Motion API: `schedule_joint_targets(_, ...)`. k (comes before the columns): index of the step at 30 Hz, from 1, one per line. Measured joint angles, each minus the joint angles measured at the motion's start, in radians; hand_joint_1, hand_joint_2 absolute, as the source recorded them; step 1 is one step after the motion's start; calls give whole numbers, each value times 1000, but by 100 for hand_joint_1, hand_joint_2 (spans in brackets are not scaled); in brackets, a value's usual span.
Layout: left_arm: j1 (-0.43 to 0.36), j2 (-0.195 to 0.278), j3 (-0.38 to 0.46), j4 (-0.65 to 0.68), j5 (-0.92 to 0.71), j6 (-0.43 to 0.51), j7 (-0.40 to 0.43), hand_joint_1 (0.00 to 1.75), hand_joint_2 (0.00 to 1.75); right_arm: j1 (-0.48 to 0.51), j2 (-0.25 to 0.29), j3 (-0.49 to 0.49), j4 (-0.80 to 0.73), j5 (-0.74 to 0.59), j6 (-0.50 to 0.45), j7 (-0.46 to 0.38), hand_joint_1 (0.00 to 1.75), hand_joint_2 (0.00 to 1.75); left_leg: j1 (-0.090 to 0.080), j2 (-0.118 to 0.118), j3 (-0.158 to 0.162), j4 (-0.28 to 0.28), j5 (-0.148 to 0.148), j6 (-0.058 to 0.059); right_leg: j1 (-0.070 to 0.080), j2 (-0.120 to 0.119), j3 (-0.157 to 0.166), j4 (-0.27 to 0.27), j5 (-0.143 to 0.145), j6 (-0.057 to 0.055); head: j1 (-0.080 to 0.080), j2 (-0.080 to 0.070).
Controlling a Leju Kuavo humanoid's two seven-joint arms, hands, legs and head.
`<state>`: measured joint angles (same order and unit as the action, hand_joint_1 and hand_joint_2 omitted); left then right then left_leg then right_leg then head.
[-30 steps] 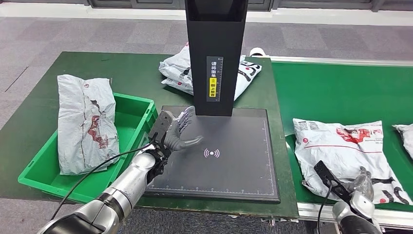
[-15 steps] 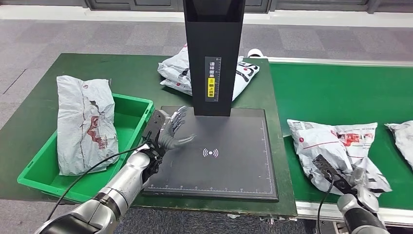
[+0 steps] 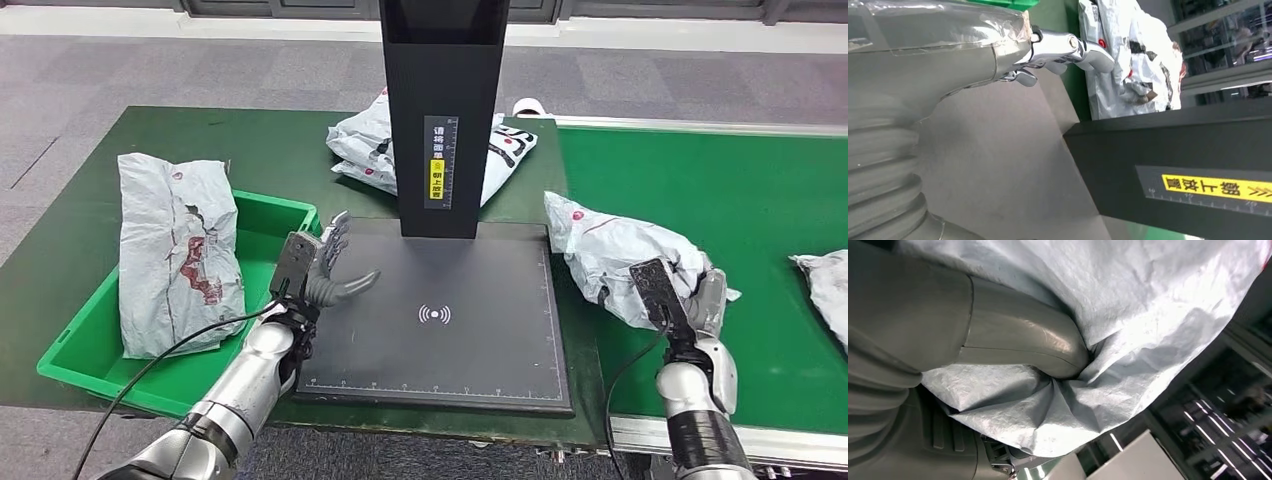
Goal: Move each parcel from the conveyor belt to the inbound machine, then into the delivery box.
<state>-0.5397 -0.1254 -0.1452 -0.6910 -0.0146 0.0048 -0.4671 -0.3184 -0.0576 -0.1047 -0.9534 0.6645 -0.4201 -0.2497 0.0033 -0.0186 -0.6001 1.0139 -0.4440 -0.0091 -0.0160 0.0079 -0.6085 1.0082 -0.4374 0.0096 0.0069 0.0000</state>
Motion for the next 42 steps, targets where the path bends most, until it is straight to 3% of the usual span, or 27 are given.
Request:
schedule_joint_targets(5, 1, 1, 4, -5, -2, 2, -1, 0, 175, 12, 6, 12, -42, -11, -7, -8, 175, 175, 0, 0, 0, 0, 0, 0, -1, -1, 0, 0, 0, 0, 0, 0)
schedule_joint_targets(10, 3, 1, 17, -13, -19, 39, -40, 0, 175, 28, 20, 32, -104, -124, -14, -106, 175, 175, 0, 0, -1, 0, 0, 0, 0, 0, -1, 0, 0, 0, 0, 0)
schedule_joint_targets(17, 4, 0, 22, -21, -99, 149, -87, 0, 175, 59, 80, 160, -243, -120, -28, -114, 175, 175, 0, 1, -1, -1, 0, -1, 1, 1, -2, 0, 0, -1, 0, 0)
schedule_joint_targets(19, 4, 0, 22, -23, -109, 162, -93, 0, 175, 62, 93, 208, -268, -90, 11, -83, 175, 175, 1, 1, -1, -1, 0, -1, 1, 1, -2, 0, 0, -1, 0, 0)
schedule_joint_targets(24, -7, -2, 22, -29, -118, 162, -93, 0, 175, 36, 106, 412, -213, -32, 273, -23, 175, 175, 1, 3, 0, -1, 0, -1, 1, 3, -3, 0, 0, -1, 0, 0)
schedule_joint_targets(28, -12, -5, 22, -30, -119, 159, -93, 0, 175, 11, 112, 543, -124, -38, 320, -34, 175, 175, 1, -1, -1, -1, 1, -1, 1, -1, -3, 0, 0, -1, 0, 0)
schedule_joint_targets(32, -12, -4, 22, -33, -111, 154, -96, 0, 175, -20, 111, 618, -47, -17, 349, 7, 175, 175, 1, 0, -1, -1, 1, -2, 1, 0, -3, 0, 0, -1, 0, 0)
schedule_joint_targets(36, -14, -4, 22, -38, -108, 152, -96, 0, 175, -47, 107, 684, 18, 24, 360, 45, 2, 175, 1, 1, -1, -1, 1, -2, 1, 0, -3, 0, 0, -1, 0, 0)
schedule_joint_targets(42, -20, 9, 24, -64, -95, 128, -94, 0, 175, -72, 83, 733, 71, 22, 378, 57, 0, 175, 1, 1, 1, -1, 1, -2, 1, 1, -2, 0, 0, -1, 0, 0)
